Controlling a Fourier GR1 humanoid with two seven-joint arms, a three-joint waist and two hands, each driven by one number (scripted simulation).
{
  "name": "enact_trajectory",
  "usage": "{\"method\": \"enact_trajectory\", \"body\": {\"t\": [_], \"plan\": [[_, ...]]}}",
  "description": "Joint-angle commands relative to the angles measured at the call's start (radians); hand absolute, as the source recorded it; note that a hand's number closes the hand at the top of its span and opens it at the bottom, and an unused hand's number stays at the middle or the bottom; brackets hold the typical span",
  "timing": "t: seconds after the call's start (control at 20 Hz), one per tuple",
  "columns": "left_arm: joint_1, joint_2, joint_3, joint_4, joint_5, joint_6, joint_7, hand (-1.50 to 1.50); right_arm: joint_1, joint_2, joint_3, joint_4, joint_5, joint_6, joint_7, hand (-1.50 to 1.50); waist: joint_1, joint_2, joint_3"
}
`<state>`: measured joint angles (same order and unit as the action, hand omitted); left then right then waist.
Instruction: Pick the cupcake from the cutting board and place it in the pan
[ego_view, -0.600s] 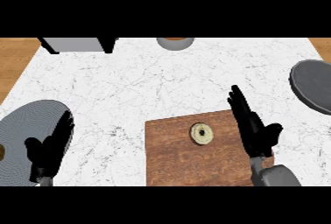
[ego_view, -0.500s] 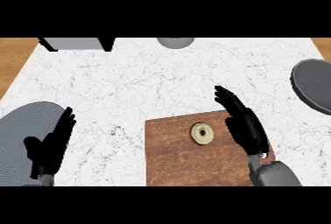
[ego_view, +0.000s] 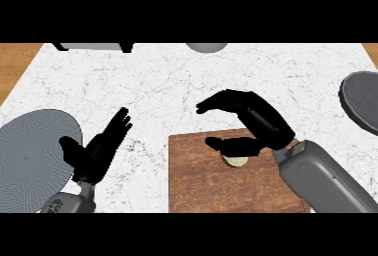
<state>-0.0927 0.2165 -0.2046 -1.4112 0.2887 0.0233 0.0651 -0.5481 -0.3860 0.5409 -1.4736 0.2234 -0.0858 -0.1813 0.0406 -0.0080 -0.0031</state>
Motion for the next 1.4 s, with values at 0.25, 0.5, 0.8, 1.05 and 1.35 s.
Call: {"method": "enact_trajectory", "body": {"t": [0.25,0.5,0.8,1.05,1.35], "plan": [[-0.041,-0.022,0.001,-0.067,0.035,0.011,0.112,0.00,-0.197,-0.022,0.191,0.049,0.261,0.161,0.040,-1.50,-0.029,0.001,0.000],[-0.014,-0.027,-0.013,-0.063,0.029,0.008,0.106,0.00,-0.316,-0.102,0.352,0.038,0.466,0.374,0.280,-1.50,-0.037,-0.016,-0.005],[0.027,-0.014,-0.012,-0.088,0.024,0.000,0.093,0.00,-0.379,0.038,0.488,-0.010,0.541,0.696,0.603,-1.50,-0.037,-0.011,-0.001],[0.024,-0.017,0.008,-0.115,0.043,0.004,0.103,0.00,-0.339,0.137,0.561,-0.002,0.534,0.962,0.792,-1.50,-0.046,-0.004,0.001],[0.013,-0.008,0.047,-0.099,0.064,-0.014,0.125,0.00,-0.188,0.270,0.513,-0.096,0.527,1.156,1.046,-1.50,-0.051,0.003,0.002]]}}
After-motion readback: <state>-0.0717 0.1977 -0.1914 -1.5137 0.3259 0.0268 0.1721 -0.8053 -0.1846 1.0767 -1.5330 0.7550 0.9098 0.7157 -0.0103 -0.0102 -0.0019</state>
